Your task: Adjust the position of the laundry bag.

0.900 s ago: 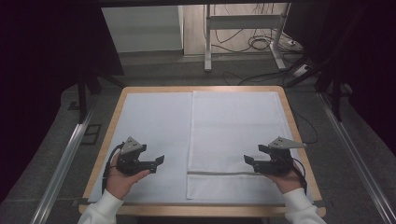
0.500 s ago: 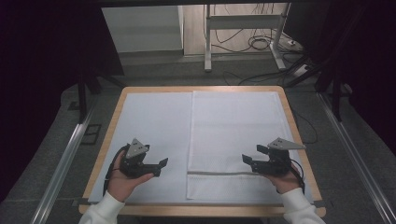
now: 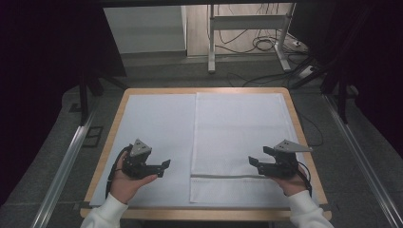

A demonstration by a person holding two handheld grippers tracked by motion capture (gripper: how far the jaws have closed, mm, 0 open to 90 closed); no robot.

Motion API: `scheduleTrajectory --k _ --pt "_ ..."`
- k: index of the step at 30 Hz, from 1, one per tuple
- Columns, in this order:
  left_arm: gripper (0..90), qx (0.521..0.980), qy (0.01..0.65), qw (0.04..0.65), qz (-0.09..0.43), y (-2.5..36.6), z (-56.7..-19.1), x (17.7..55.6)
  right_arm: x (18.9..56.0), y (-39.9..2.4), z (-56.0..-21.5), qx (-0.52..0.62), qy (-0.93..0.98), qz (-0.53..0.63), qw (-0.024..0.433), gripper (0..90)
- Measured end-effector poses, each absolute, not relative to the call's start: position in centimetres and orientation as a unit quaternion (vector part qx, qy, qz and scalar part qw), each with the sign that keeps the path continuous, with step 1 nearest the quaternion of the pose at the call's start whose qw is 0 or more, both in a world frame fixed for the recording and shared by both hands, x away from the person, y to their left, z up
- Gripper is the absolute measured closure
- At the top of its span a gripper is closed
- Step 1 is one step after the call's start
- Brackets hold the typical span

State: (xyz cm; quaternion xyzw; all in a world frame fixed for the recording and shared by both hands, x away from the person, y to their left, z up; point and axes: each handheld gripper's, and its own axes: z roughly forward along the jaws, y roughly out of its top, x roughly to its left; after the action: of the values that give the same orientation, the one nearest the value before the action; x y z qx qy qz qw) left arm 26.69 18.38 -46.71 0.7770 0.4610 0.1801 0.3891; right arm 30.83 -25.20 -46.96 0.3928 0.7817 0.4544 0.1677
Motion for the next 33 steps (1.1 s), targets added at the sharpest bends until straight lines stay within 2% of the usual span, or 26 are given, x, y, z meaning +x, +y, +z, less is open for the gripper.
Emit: scheduleTrajectory --k 12,23,33 --pt "18.8 0.772 0.471 0.404 0.136 17.3 -46.5 27.8 30.6 -24.5 -46.9 0.381 0.790 0.443 0.186 25.8" --pt "19.0 0.776 0.460 0.413 0.120 15.4 -45.5 28.7 30.2 -25.0 -46.8 0.388 0.786 0.441 0.193 25.9" --pt "20.2 0.787 0.463 0.394 0.108 14.4 -46.2 29.6 30.5 -25.1 -47.2 0.394 0.789 0.427 0.202 25.9"
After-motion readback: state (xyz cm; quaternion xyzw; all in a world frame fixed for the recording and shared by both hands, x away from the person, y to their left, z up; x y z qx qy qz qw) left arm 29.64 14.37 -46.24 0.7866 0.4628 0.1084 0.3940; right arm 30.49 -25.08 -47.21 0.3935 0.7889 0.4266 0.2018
